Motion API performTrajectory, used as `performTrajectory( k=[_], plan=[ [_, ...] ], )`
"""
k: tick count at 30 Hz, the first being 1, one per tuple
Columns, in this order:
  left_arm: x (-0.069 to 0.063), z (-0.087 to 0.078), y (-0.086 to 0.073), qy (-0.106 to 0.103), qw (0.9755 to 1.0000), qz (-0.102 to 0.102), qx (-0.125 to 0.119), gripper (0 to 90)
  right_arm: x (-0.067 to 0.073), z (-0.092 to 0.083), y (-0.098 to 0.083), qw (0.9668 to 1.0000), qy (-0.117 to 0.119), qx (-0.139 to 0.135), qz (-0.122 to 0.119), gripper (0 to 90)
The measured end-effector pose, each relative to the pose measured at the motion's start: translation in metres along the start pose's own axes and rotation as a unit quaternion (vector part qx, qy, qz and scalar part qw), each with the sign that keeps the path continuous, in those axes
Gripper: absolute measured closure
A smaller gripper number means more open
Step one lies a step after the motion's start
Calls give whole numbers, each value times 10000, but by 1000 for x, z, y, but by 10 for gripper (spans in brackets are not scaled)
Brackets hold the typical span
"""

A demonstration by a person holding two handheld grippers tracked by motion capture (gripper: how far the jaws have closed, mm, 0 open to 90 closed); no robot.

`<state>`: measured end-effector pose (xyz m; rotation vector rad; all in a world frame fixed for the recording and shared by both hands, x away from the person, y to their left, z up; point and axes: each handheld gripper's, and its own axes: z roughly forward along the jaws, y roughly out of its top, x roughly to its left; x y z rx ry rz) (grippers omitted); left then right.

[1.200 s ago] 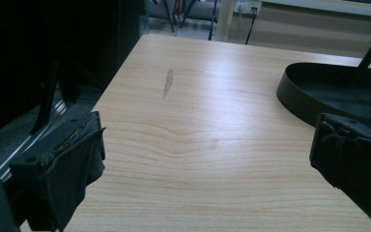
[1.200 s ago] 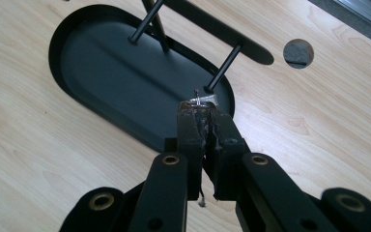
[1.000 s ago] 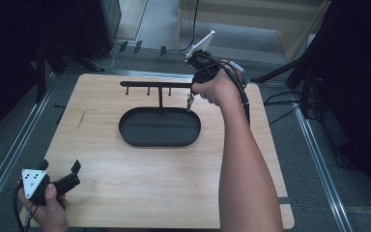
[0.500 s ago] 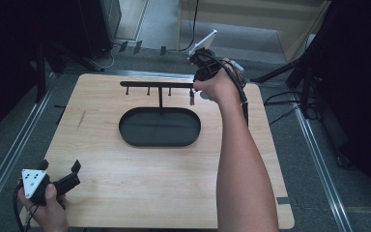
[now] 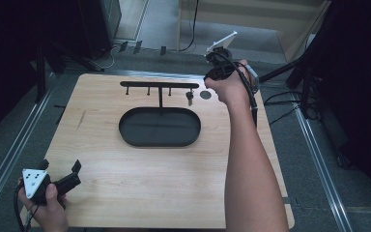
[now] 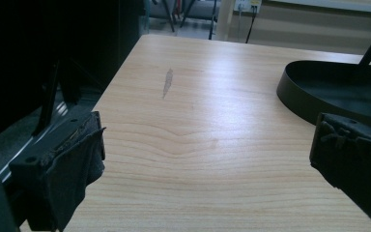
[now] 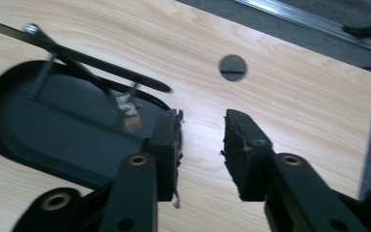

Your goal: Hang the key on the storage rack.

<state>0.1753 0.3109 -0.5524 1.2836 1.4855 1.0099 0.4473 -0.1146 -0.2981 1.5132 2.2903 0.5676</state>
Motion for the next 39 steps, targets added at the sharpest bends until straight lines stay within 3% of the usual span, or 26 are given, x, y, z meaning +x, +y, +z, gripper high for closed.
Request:
performTrajectory(
  k=[3,4,8,16,17,19,20,21,22,25,26,30,39],
  plan=[
    [0,1,0,10,10000,-8,14,0,-5,-1,-6,9999,12,43,113,620],
    [0,1,0,6,10000,-3,17,0,-10,-1,-12,9997,8,189,153,575],
    [0,1,0,5,10000,-18,19,0,-15,1,-24,9991,20,367,218,530],
    [1,0,0,17,10000,-31,29,0,-25,3,-43,9978,14,558,354,414],
    [1,1,0,16,10000,-40,28,0,-28,3,-49,9973,-1,642,366,343],
    [1,1,0,33,10000,-36,34,0,-29,4,-52,9971,-46,659,377,294],
    [0,1,0,39,10000,-32,27,0,-34,3,-58,9966,-128,657,482,211],
    [0,1,0,39,10000,-32,27,0,-34,3,-58,9966,-128,657,482,211],
    [0,1,0,38,10000,-39,30,0,-38,4,-65,9960,-133,657,589,127],
    [1,1,0,32,10000,-42,43,0,-42,6,-71,9956,-142,674,638,97],
    [1,1,0,33,10000,-52,42,0,-48,9,-79,9948,-150,701,718,11],
    [0,1,0,55,10000,-5,53,0,-58,14,-91,9934,-84,763,853,0],
    [0,1,0,50,10000,8,64,0,-70,25,-122,9936,0,658,922,0]
  ],
)
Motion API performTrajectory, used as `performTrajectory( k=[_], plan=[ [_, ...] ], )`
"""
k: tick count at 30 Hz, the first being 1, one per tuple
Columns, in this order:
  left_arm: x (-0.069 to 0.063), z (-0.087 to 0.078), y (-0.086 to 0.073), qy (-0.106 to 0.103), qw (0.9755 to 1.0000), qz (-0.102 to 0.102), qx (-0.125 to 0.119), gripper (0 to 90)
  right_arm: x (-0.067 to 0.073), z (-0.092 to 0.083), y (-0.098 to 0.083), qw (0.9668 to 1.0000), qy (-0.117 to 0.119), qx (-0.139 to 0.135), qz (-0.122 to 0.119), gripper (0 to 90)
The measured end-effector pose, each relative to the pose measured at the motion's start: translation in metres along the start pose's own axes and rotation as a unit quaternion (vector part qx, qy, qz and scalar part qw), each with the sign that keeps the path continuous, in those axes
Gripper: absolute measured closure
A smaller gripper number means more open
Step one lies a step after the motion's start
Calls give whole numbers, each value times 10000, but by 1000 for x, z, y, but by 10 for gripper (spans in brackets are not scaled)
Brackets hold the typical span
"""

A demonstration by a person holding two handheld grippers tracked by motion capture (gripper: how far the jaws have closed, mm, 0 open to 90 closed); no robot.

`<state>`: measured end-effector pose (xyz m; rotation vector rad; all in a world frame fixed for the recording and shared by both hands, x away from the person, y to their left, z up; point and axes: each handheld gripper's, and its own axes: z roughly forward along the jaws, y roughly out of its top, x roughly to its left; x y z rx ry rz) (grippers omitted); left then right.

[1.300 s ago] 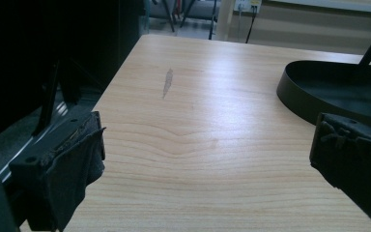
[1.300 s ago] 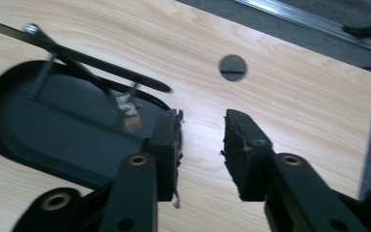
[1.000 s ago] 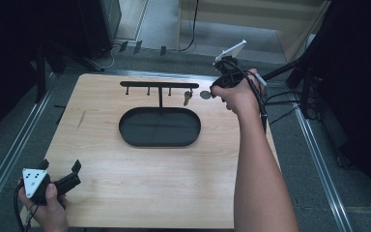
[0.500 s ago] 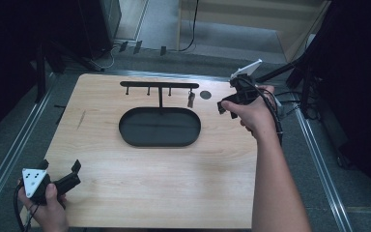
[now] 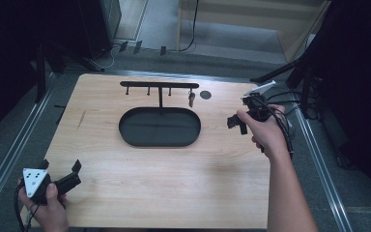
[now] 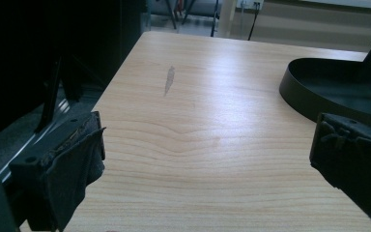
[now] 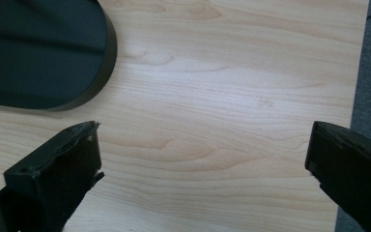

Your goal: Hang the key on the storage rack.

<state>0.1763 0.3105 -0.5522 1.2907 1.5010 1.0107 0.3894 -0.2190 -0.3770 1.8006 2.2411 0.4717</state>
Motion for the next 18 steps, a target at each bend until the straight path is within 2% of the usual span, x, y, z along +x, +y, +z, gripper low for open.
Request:
performTrajectory(
  k=[8,13,18],
  plan=[
    [0,0,0,-2,10000,1,-11,0,-13,17,-27,9999,76,-67,112,0],
    [-1,0,0,3,10000,27,-11,0,-23,32,-54,9991,148,-362,159,0],
    [-1,0,0,2,10000,36,-13,0,-29,42,-71,9984,149,-518,181,0]
  ],
)
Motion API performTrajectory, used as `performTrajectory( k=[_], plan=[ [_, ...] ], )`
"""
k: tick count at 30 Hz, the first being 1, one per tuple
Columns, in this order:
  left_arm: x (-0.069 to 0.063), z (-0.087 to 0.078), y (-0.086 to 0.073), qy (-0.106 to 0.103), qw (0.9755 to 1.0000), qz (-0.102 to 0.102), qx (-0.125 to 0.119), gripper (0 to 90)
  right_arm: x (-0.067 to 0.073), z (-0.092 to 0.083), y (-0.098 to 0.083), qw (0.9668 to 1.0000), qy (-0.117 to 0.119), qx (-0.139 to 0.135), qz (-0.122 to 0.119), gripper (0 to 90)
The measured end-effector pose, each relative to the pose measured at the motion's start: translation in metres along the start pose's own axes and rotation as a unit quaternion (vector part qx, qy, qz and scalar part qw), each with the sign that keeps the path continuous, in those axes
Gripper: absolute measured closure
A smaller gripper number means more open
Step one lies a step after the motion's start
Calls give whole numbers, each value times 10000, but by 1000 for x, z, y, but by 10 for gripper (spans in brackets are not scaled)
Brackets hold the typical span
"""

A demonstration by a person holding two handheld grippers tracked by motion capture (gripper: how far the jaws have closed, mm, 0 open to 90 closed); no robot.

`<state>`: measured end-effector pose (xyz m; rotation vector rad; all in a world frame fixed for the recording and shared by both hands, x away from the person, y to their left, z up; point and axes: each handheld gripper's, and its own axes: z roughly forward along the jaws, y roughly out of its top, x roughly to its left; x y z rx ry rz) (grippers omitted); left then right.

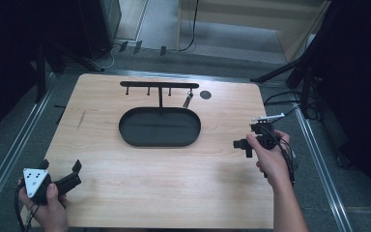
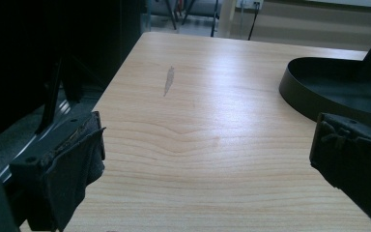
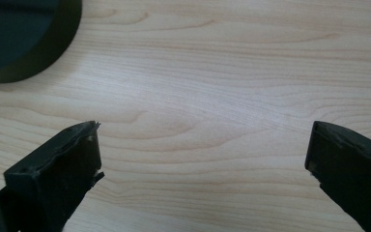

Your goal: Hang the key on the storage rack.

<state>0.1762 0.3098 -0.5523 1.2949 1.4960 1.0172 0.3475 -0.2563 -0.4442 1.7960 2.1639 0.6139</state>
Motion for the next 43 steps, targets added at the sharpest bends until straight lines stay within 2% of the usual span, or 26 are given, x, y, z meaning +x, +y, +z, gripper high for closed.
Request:
performTrajectory(
  k=[7,9,10,12,13,15,18,19,20,21,22,23,24,25,29,30,31,32,33,34,35,36,37,38,39,43],
  plan=[
    [0,0,0,-2,10000,-2,-2,0,-13,10,-33,9989,100,-442,121,0],
    [0,0,0,-8,10000,-11,-1,0,-20,13,-47,9975,108,-676,170,0],
    [0,0,0,-8,10000,-11,-1,0,-20,13,-47,9975,108,-676,170,0],
    [0,0,0,3,10000,10,-7,0,-30,17,-62,9952,146,-935,264,0],
    [0,0,0,3,10000,10,-7,0,-30,17,-62,9952,146,-935,264,0],
    [0,0,0,3,10000,15,-3,0,-40,22,-79,9925,160,-1163,328,0],
    [-1,0,0,3,10000,25,-19,0,-46,24,-91,9901,174,-1341,380,0],
    [-1,0,0,7,10000,46,-28,0,-51,26,-102,9869,96,-1564,386,0],
    [-1,0,0,7,10000,46,-28,0,-51,26,-102,9869,96,-1564,386,0],
    [-1,0,0,13,10000,70,-17,0,-55,26,-113,9827,46,-1807,394,0],
    [-1,0,0,13,10000,70,-17,0,-55,26,-113,9827,46,-1807,394,0],
    [-1,-1,0,15,10000,72,-11,0,-57,26,-117,9810,35,-1899,391,0],
    [-2,-1,0,15,10000,74,-15,0,-60,26,-123,9782,-3,-2040,385,0],
    [-2,-1,0,24,9999,99,-16,0,-64,26,-133,9736,-57,-2248,395,0],
    [-3,-1,0,42,9999,143,-23,0,-70,21,-148,9620,-86,-2693,438,42],
    [-3,-1,0,42,9999,143,-23,0,-70,21,-148,9620,-86,-2693,438,42],
    [-4,0,0,66,9998,169,-26,0,-73,16,-156,9552,-92,-2921,467,52],
    [-4,0,0,66,9998,169,-26,0,-75,14,-159,9531,-68,-2988,474,53],
    [-4,0,-1,76,9998,178,-31,0,-75,14,-159,9531,-68,-2988,474,53],
    [-4,0,0,83,9998,197,-25,0,-78,11,-163,9493,-44,-3103,501,60],
    [-5,0,-1,93,9997,208,-26,0,-83,6,-172,9429,15,-3268,648,66],
    [-5,0,-1,93,9997,232,-27,0,-83,6,-172,9429,15,-3268,648,66],
    [-5,-1,-1,96,9996,247,-31,0,-90,3,-179,9367,89,-3417,761,86],
    [-6,0,-1,100,9996,259,-27,0,-90,3,-179,9367,89,-3417,761,86],
    [-7,-1,-1,105,9995,297,-20,0,-96,0,-182,9346,234,-3442,873,95],
    [-8,-1,-1,120,9994,338,-37,0,-98,-2,-182,9330,182,-3491,852,135]
  ],
)
